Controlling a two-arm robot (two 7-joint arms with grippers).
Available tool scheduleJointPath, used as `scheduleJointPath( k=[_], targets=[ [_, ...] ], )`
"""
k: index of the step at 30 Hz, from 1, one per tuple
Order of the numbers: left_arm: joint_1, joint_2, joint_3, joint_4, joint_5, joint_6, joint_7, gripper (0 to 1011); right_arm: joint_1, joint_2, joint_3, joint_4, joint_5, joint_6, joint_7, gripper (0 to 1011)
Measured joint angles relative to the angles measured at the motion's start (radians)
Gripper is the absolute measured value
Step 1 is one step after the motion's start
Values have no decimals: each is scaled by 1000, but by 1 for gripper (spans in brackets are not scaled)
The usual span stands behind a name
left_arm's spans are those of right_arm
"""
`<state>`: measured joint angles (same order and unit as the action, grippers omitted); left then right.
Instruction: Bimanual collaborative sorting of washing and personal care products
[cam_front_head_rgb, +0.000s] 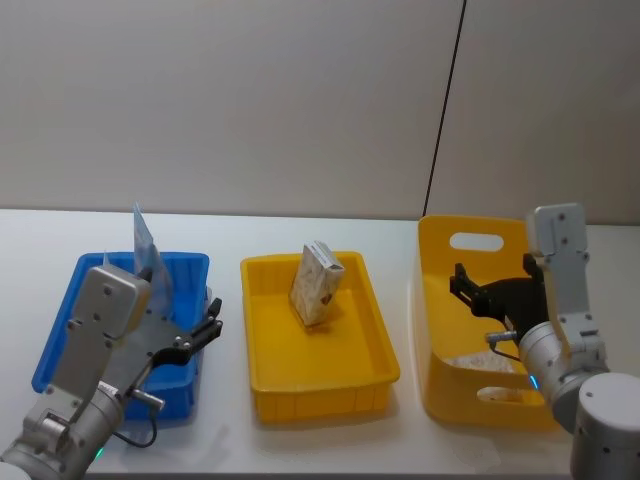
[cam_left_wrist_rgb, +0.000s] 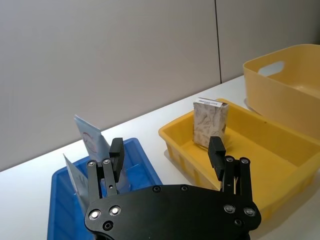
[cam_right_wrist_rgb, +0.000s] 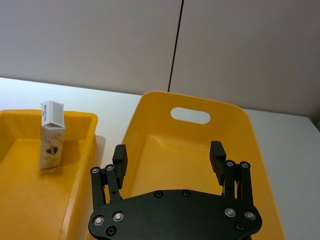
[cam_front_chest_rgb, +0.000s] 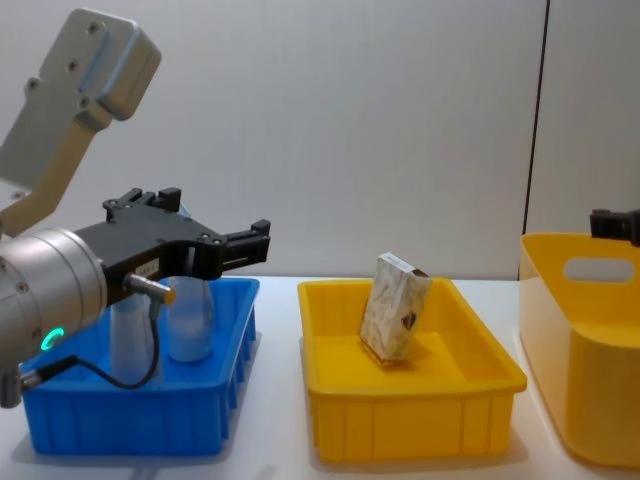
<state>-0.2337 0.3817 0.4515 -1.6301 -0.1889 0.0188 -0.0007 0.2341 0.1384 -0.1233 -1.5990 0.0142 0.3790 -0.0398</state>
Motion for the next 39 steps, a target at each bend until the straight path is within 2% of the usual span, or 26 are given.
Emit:
scheduleJointPath(
  k=[10,21,30,39],
  targets=[
    [23,-6,-22,-22,26,35,56,1001,-3,0,-1,-6,-1,-16,7,1004],
    [45,-25,-70,-30,27,79,115,1001,-4,0,-1,-9,-2,-23,10,1004],
    [29,-47,-102,14,11,111,127,1001,-5,0,-1,-10,-2,-26,12,1004],
    [-12,-65,-108,84,2,129,106,1001,-5,0,-1,-11,-2,-27,12,1004]
  ],
)
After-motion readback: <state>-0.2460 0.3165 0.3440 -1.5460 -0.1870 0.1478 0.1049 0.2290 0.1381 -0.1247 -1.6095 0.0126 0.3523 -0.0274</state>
